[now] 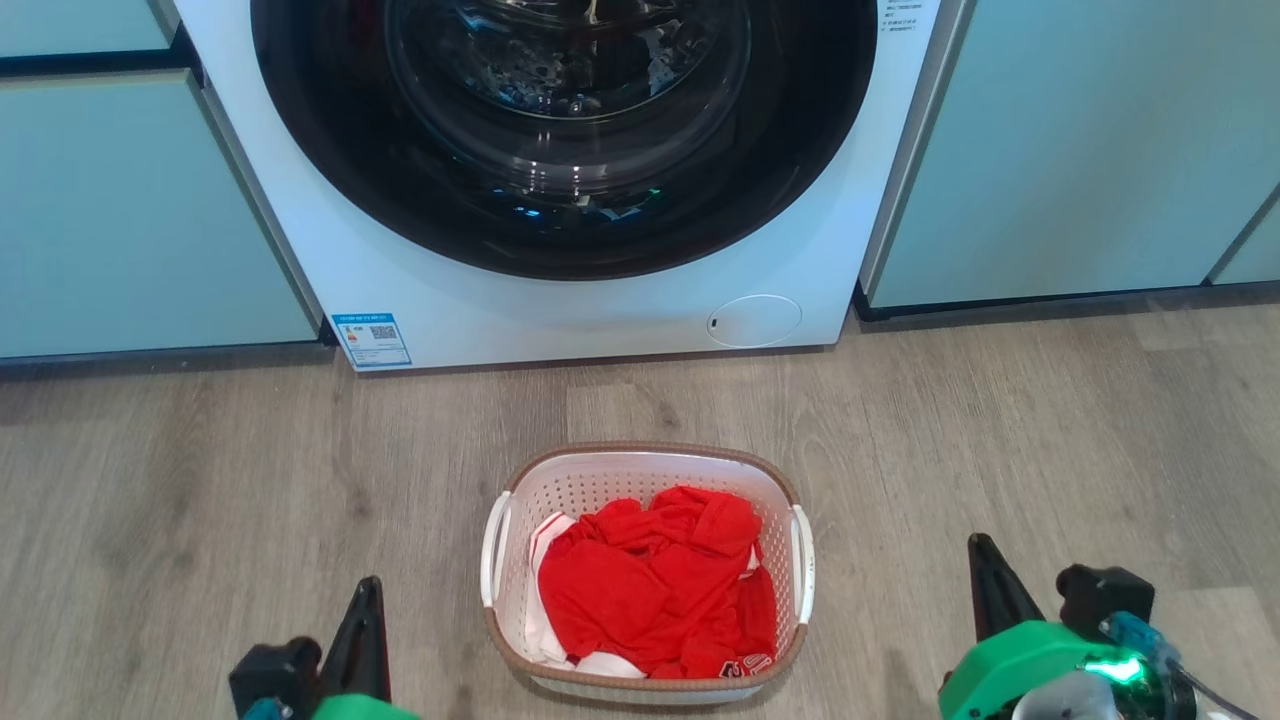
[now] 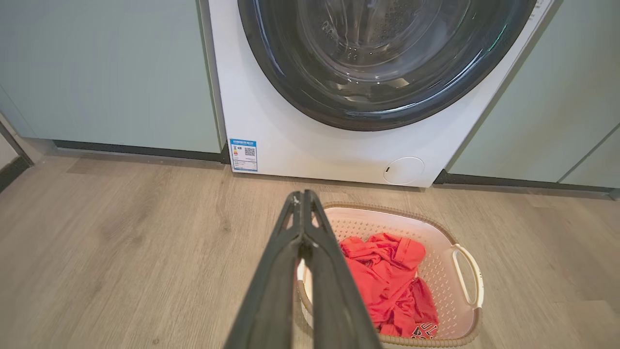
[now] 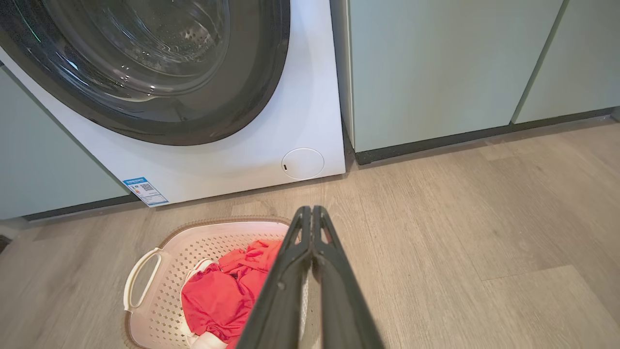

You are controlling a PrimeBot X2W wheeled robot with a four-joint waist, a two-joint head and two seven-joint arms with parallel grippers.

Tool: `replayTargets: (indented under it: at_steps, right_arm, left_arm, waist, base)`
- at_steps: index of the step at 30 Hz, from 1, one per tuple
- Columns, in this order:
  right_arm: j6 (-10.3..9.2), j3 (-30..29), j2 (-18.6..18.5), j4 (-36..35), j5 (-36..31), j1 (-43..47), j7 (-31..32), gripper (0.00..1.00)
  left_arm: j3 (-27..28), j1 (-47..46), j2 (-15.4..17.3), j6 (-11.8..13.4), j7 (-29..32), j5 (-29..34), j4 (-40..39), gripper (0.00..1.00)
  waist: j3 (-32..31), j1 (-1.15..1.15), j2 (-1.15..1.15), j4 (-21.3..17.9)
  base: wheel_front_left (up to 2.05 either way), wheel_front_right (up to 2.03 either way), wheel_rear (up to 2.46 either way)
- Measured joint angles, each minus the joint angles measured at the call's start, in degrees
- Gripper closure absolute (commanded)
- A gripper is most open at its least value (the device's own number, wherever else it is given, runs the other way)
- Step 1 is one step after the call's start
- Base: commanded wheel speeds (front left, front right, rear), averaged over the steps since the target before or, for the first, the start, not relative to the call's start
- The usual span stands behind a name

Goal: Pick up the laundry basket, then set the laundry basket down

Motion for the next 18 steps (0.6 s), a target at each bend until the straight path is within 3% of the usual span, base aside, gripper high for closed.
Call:
replayTargets:
  at_steps: [18]
  right_arm:
    - [-0.01, -1.15, -0.05, -0.67, 11.76, -0.05, 2.36, 1.0]
  left_arm:
    - [0.65, -1.55, 0.12, -1.91, 2.38, -12.65, 0.42, 1.0]
  waist:
    - [0.12, 0.0, 0.0, -0.04]
  base:
    - [0.0, 0.0, 0.0]
